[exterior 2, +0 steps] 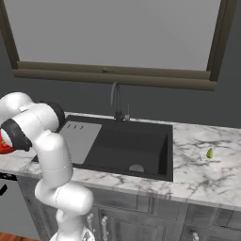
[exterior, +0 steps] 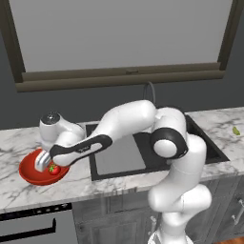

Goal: Pick the tomato from the sink and place it in the bowl. Then pick the bowl and place it in the microwave. Then close the microwave door and press the start button.

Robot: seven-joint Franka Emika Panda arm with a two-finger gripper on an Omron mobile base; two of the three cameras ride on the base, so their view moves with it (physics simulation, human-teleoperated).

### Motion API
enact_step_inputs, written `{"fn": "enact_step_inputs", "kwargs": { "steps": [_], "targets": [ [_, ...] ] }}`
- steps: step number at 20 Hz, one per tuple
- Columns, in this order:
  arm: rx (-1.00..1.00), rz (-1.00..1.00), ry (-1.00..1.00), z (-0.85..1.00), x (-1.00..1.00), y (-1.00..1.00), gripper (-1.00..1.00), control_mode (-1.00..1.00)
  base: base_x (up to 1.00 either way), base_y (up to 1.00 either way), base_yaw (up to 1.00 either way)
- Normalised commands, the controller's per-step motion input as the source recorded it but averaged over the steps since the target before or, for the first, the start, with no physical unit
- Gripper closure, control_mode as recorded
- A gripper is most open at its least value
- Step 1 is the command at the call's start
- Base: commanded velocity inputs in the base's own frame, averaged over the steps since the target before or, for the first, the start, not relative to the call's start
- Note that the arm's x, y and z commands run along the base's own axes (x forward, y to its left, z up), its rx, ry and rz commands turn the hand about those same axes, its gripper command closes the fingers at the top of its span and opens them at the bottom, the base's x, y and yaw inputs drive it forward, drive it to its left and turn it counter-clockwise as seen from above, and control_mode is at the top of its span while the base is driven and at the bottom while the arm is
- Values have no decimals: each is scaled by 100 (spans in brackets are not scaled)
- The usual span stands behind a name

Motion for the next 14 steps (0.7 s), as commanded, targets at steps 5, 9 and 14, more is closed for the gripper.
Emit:
{"fn": "enact_step_inputs", "kwargs": {
  "steps": [5,9,14],
  "targets": [
    [4,-10,3,0,0,-21,-100,-100,0,0,0],
    [11,-28,11,0,-1,-77,-100,-100,0,0,0],
    [13,-42,27,-10,0,-100,-100,-100,0,0,0]
  ]
}}
